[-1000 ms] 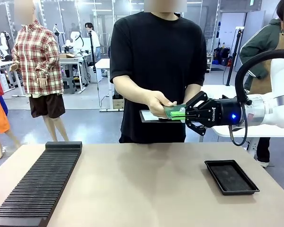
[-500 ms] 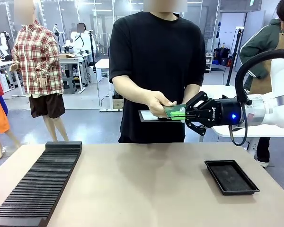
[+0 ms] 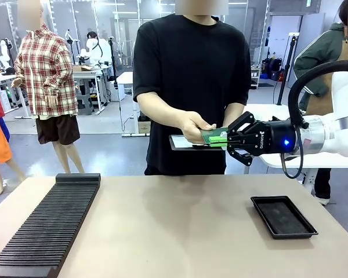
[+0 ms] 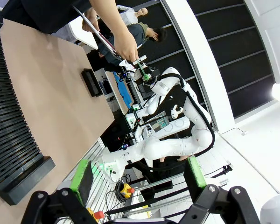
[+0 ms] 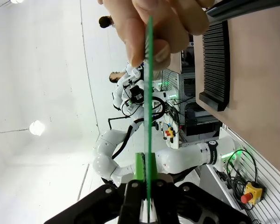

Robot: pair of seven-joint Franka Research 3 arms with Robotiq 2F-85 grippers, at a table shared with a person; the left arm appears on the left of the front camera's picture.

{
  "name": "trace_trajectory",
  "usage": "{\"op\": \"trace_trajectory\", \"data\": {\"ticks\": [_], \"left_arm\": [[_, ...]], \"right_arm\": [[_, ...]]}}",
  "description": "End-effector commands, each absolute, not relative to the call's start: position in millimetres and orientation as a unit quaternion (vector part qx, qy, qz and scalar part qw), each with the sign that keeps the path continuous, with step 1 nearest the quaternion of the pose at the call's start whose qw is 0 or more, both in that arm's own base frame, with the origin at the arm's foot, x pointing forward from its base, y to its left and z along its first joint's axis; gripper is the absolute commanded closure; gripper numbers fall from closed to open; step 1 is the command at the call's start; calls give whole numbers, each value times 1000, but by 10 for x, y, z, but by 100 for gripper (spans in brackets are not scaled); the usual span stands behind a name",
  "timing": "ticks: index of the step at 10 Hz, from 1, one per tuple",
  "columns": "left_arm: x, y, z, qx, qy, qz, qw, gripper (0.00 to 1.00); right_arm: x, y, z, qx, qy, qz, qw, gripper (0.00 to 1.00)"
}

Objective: Inspect the PCB.
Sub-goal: Place the Blank PCB in the ESD tray.

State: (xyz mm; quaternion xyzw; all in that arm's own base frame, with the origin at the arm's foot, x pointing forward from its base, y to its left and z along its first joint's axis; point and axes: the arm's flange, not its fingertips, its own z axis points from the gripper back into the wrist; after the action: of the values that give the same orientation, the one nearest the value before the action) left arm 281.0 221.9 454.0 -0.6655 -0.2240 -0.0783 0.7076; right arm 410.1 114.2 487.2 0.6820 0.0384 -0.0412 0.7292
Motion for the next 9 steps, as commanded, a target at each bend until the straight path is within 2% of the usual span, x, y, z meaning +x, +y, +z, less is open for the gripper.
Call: {"op": "trace_trajectory", "data": {"ticks": [1,9], "left_arm": [[2797,2221,4558,-659,-225,-80,713,0],[2797,2221,4558,-659,-225,-80,713,0]], "right_arm": [[4103,1160,4910,681,36,-37,730,100],[4103,1160,4910,681,36,-37,730,100]]}}
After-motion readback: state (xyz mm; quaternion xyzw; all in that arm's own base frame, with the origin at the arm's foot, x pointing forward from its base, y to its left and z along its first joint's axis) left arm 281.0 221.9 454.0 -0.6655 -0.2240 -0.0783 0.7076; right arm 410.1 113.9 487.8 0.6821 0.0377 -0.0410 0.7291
